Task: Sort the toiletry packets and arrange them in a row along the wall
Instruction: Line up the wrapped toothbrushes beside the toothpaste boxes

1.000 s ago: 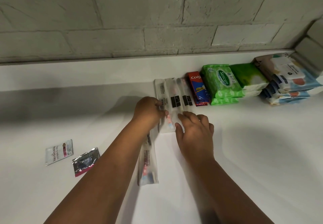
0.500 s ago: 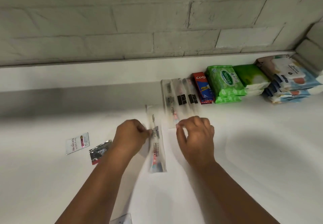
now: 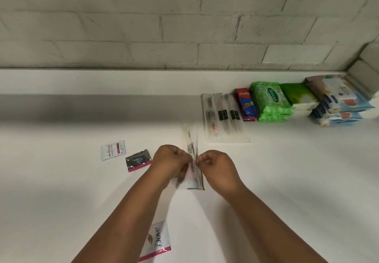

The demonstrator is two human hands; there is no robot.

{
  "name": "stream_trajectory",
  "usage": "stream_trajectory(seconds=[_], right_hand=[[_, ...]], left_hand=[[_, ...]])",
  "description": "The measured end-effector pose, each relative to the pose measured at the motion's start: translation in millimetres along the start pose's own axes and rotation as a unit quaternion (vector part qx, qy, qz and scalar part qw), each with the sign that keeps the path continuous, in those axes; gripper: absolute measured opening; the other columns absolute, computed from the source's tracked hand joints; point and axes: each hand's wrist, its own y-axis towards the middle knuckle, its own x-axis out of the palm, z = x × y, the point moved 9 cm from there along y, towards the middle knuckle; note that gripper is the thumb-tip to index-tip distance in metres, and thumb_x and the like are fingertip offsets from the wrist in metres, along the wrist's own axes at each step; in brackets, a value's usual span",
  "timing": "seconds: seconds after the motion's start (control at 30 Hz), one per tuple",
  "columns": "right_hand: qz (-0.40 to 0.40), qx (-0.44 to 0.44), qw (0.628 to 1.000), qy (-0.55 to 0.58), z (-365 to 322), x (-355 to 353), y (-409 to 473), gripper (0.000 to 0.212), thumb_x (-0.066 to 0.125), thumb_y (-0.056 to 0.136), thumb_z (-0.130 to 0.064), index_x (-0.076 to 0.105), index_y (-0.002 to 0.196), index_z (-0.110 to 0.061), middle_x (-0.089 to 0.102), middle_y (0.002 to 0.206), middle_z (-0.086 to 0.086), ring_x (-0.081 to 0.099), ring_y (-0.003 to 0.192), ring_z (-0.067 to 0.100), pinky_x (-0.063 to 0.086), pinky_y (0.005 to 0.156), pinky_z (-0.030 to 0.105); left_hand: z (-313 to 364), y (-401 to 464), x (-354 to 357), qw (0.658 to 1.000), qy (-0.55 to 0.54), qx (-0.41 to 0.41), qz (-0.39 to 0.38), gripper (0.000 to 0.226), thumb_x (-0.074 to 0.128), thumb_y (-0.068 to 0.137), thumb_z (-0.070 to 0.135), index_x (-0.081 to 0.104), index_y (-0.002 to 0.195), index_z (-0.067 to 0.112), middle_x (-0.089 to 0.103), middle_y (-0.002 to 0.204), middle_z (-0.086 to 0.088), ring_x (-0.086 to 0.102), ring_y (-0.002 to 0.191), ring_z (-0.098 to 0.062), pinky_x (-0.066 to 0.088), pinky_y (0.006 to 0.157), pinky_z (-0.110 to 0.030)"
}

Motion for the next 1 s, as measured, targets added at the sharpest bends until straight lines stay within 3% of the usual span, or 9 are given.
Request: stream_trajectory(seconds=[0.1,0.23,0.37,0.5,0.6,0.73,0.87,0.93,1.0], right_hand=[[0.002,-0.041,0.994,0.098,-7.1,-7.2,-1.6,0.039,0.048,0.082,0.0,0.068,0.088,-0.032,0.069,0.088,-0.006,0.065,0.081,0.019,0.052,0.079,0.036],[0.039,-0.226,0.968,-0.099,-40.8,-17.1,-1.5,0.053,0.051,0.089,0.0,0.057,0.129,-0.034,0.053,0.127,-0.006,0.055,0.112,0.009,0.046,0.093,0.026],[0.048,-0.305,0.941,-0.141,-56.7,-11.1,2.0,0.043,0.068,0.082,-0.007,0.067,0.117,-0.032,0.053,0.131,-0.003,0.051,0.112,0.017,0.044,0.095,0.03],[0.076,-0.358,0.925,-0.103,-76.0,-12.9,-6.1,0.015,0.07,0.083,-0.019,0.071,0.096,-0.027,0.063,0.099,-0.009,0.054,0.091,0.009,0.046,0.08,0.026],[0.024,-0.261,0.965,-0.003,-69.1,-6.6,3.7,0.014,0.067,0.087,-0.035,0.061,0.075,-0.029,0.059,0.072,-0.008,0.054,0.068,0.01,0.047,0.066,0.035],[-0.045,-0.147,0.977,0.149,-53.4,6.5,21.0,0.023,0.066,0.086,-0.037,0.07,0.102,-0.021,0.074,0.095,0.002,0.069,0.092,0.024,0.053,0.088,0.05],[-0.071,-0.109,0.983,0.129,-39.1,10.1,36.4,0.049,0.066,0.076,-0.059,0.069,0.096,-0.014,0.07,0.095,0.02,0.064,0.095,0.041,0.048,0.09,0.06],[-0.058,-0.09,0.989,0.102,-33.1,5.3,43.5,0.054,0.067,0.074,-0.063,0.068,0.089,-0.011,0.069,0.085,0.021,0.064,0.084,0.042,0.05,0.081,0.055],[-0.006,-0.087,0.996,0.029,-31.5,-8.7,49.4,0.041,0.067,0.083,-0.049,0.062,0.076,-0.009,0.059,0.065,0.01,0.055,0.062,0.027,0.044,0.063,0.039]], left_hand=[[7.0,-6.0,-8.0,0.996,-0.081,-0.02,-0.037,0.006,0.07,0.081,0.004,0.068,0.082,-0.002,0.062,0.069,-0.016,0.054,0.051,-0.02,0.052,0.051,-0.023],[21.7,-18.2,-10.2,0.986,-0.104,-0.019,-0.131,0.005,0.068,0.084,0.004,0.066,0.088,0.005,0.062,0.079,-0.011,0.056,0.062,-0.014,0.051,0.052,-0.019],[30.5,-27.8,-9.8,0.973,-0.132,-0.01,-0.189,0.009,0.067,0.085,0.007,0.065,0.083,0.016,0.068,0.08,-0.002,0.06,0.076,-0.013,0.048,0.062,-0.02],[41.4,-31.2,-13.1,0.956,-0.208,-0.011,-0.207,0.009,0.057,0.093,0.009,0.063,0.089,0.015,0.065,0.071,-0.001,0.061,0.055,-0.004,0.052,0.054,-0.013],[52.1,-23.2,-17.7,0.958,-0.22,0.03,-0.182,0.017,0.053,0.096,0.027,0.063,0.093,0.014,0.062,0.07,0.0,0.054,0.054,-0.007,0.049,0.051,-0.016],[57.1,-8.5,-14.1,0.974,-0.156,0.091,-0.135,0.022,0.056,0.094,0.035,0.066,0.103,0.019,0.068,0.095,0.001,0.061,0.078,-0.01,0.045,0.067,-0.022],[51.3,15.4,-1.9,0.983,-0.132,0.087,-0.09,0.006,0.067,0.089,0.017,0.064,0.094,0.016,0.067,0.093,-0.004,0.063,0.074,-0.009,0.049,0.066,-0.019],[49.0,29.2,4.5,0.984,-0.139,0.071,-0.081,0.007,0.069,0.087,0.014,0.064,0.092,0.013,0.067,0.086,-0.004,0.062,0.069,-0.01,0.049,0.061,-0.018],[49.7,45.3,10.3,0.988,-0.126,0.069,-0.064,0.012,0.069,0.087,0.012,0.065,0.097,0.007,0.066,0.081,-0.005,0.061,0.064,-0.01,0.049,0.055,-0.017]])
